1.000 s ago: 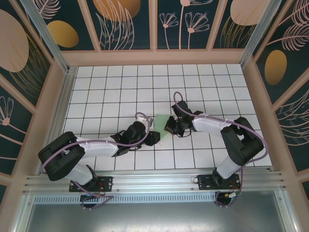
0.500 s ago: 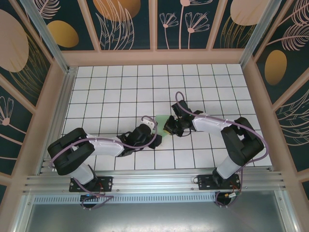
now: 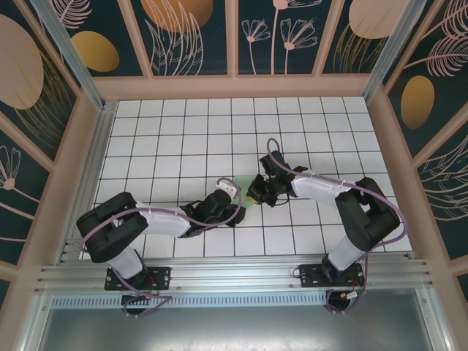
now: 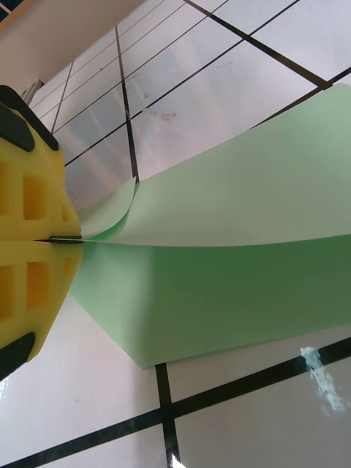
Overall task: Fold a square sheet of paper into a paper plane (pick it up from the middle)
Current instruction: Fourth fold the wing at the center of the table.
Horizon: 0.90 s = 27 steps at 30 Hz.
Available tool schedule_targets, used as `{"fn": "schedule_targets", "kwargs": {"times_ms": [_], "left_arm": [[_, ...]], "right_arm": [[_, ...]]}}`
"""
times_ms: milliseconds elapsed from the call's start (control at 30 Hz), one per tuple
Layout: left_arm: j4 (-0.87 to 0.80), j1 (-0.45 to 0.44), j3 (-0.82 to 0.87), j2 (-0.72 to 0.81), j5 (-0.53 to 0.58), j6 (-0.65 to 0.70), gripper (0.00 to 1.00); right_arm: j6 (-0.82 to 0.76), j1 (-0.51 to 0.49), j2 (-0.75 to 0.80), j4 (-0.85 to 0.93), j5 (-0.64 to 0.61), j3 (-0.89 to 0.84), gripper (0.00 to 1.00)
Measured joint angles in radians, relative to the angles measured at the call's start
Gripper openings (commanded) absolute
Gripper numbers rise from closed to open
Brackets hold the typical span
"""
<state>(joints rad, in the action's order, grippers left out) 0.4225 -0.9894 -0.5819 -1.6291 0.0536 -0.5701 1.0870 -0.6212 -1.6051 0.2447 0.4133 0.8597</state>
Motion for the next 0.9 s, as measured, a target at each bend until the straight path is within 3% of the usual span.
{"fn": "schedule_targets", "kwargs": {"times_ms": [433, 733, 900], "left_arm": [[-0.015, 0.000, -0.002, -0.025, 0.015, 0.047, 0.38], [-0.026, 0.000, -0.002, -0.025, 0.024, 0.069, 0.19], [-0.031, 0.000, 0.000, -0.025, 0.031, 0.073, 0.14]], "right_arm": [[0.024, 0.001, 0.004, 0.001, 0.017, 0.002, 0.07], [0.028, 0.006, 0.004, 0.002, 0.027, 0.003, 0.30], [0.022, 0.006, 0.004, 0.002, 0.030, 0.003, 0.34]]}}
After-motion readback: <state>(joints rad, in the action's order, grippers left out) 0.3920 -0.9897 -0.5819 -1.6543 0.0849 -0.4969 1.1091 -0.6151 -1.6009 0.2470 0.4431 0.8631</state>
